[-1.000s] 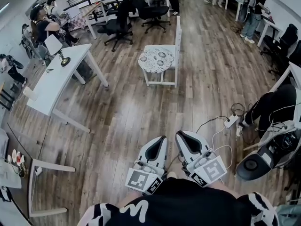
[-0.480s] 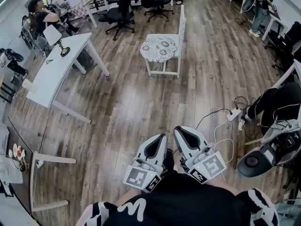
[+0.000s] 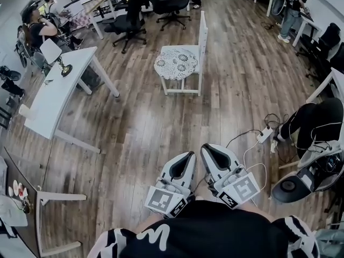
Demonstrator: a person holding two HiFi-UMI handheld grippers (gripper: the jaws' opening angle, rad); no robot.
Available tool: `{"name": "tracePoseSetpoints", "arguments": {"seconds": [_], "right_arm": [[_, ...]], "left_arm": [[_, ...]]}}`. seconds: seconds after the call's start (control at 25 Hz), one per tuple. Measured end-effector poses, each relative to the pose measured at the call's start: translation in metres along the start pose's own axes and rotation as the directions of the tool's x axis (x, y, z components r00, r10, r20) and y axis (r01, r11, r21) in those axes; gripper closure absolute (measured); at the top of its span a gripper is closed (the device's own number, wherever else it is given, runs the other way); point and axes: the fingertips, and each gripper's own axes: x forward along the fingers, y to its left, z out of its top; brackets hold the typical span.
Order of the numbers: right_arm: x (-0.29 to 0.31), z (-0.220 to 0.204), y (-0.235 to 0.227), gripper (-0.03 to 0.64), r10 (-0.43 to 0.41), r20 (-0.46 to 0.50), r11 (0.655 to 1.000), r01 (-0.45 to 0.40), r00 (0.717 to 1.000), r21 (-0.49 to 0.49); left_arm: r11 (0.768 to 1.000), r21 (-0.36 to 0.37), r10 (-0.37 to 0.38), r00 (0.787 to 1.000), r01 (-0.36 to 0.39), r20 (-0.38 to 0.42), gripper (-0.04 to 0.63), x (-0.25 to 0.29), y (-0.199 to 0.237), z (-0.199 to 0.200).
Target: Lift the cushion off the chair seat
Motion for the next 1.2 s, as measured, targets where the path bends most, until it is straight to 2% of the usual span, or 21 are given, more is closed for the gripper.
{"name": "tracePoseSetpoints", "arguments": {"seconds": [0.24, 0.6, 0.92, 1.2], "right_arm": [[0.057, -0.002, -0.026, 0.586, -0.014, 0.004, 1.0, 0.014, 1.0, -0.027], [0.141, -0.01, -0.053, 0.586, -0.023, -0.01, 1.0, 0.023, 1.0, -0.001], [0.194, -0.013, -0.068, 0.586, -0.05, 0.005, 0.998, 0.051, 0.999, -0.026], [0.224, -0.011, -0.063, 0.586, -0.055, 0.019, 0.997, 0.056, 0.998, -0.047]], "left_arm": [[0.999, 0.037, -0.022, 1.0, 0.021, 0.002, 0.592, 0.038, 0.049, 0.019], [0.998, 0.031, -0.053, 0.999, 0.053, -0.015, 0.591, 0.083, 0.123, 0.041], [0.995, 0.028, -0.092, 0.996, 0.092, -0.003, 0.592, 0.106, 0.174, 0.053], [0.995, 0.016, -0.096, 0.995, 0.096, 0.016, 0.592, 0.11, 0.206, 0.063]]}}
